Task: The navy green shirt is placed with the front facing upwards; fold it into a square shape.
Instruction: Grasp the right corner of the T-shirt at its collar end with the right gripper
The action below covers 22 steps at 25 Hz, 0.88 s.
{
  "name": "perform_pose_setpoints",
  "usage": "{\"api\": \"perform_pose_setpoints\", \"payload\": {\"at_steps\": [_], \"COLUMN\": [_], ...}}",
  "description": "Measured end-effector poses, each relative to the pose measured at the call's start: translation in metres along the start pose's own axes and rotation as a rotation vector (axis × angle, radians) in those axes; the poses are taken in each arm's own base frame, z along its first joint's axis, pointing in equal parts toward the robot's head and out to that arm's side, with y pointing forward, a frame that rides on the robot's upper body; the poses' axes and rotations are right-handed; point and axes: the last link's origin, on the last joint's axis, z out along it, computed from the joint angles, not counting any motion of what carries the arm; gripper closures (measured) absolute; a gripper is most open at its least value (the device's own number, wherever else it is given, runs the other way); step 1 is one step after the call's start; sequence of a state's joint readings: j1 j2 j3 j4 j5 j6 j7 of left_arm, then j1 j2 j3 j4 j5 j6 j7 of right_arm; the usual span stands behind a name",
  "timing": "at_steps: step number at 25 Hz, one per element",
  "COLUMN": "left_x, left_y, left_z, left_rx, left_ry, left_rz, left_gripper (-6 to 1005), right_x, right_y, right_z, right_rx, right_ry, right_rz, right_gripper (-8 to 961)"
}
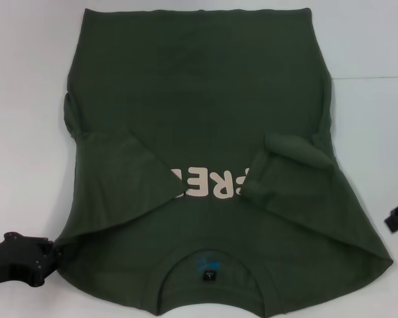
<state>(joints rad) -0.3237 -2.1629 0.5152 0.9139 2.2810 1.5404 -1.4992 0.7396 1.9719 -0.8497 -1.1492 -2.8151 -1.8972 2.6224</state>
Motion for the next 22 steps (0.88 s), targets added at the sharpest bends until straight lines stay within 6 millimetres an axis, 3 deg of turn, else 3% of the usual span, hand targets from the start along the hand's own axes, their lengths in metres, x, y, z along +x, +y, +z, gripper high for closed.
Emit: {"api": "perform_pose_setpoints", "payload": {"at_steps": [6, 12, 22], "left_x": [0.0, -0.002, -0.002], "left_y": [0.0, 0.001, 0.0], "left_z": [0.0, 0.001, 0.0], "left_rx": [-0.001, -0.005, -0.003], "left_ry": [-0.001, -0.006, -0.009], "left_rz": [0.0, -0.003, 0.0], "left_gripper": [967, 967, 967], "right_x": [0.009, 0.025, 0.031], "right_y": [0.01, 0.004, -0.001], "right_z": [0.023, 0.043, 0.058], "right_rx": [-0.003, -0.029, -0.138], "right_ry": [0.057, 0.074, 0.016], "right_rz": [-0.008, 0.037, 0.095], "right_gripper": [134, 135, 135]}}
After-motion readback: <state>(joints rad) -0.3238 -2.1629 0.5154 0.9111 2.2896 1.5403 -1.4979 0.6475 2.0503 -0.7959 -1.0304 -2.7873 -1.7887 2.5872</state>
